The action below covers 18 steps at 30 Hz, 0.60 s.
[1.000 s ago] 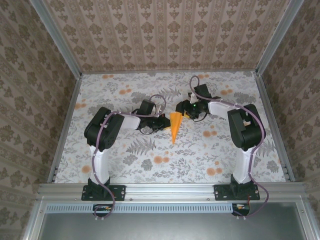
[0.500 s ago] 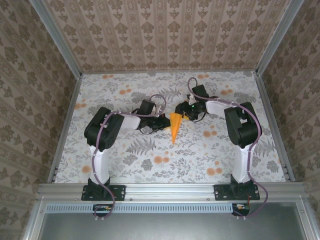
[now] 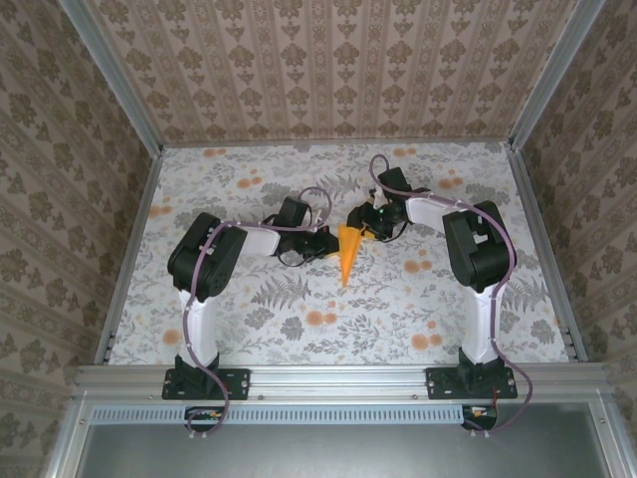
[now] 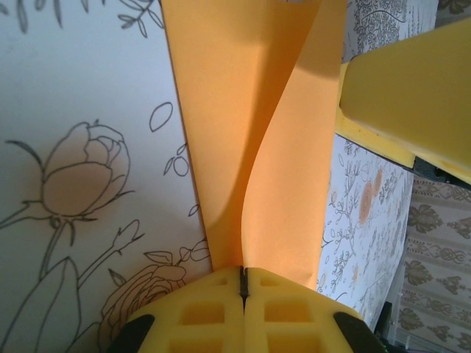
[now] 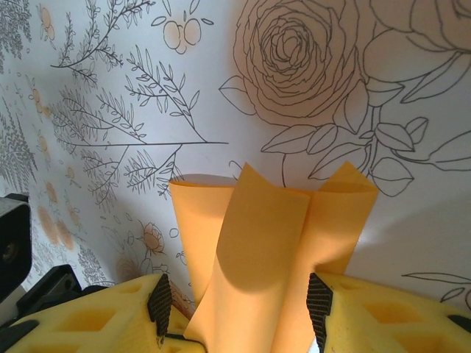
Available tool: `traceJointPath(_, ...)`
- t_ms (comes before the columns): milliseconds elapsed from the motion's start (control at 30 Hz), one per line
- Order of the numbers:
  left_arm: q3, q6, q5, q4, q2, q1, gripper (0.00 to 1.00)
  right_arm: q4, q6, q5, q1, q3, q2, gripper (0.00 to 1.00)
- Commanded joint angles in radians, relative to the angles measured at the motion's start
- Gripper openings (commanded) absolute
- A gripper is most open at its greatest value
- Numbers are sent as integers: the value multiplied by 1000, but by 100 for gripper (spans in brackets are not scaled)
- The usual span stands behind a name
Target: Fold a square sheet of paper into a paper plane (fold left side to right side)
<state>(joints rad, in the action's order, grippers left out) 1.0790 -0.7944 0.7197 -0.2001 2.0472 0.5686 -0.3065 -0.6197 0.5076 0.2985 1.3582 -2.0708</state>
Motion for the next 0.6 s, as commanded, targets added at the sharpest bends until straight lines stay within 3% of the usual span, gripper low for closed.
traceJointPath(0, 24, 44, -23, 43, -18, -1, 0, -79, 30, -45, 8, 5, -36, 55)
traceJointPath(567, 23, 92, -29, 46, -68, 11, 0, -90, 47, -53, 9, 6, -41, 55)
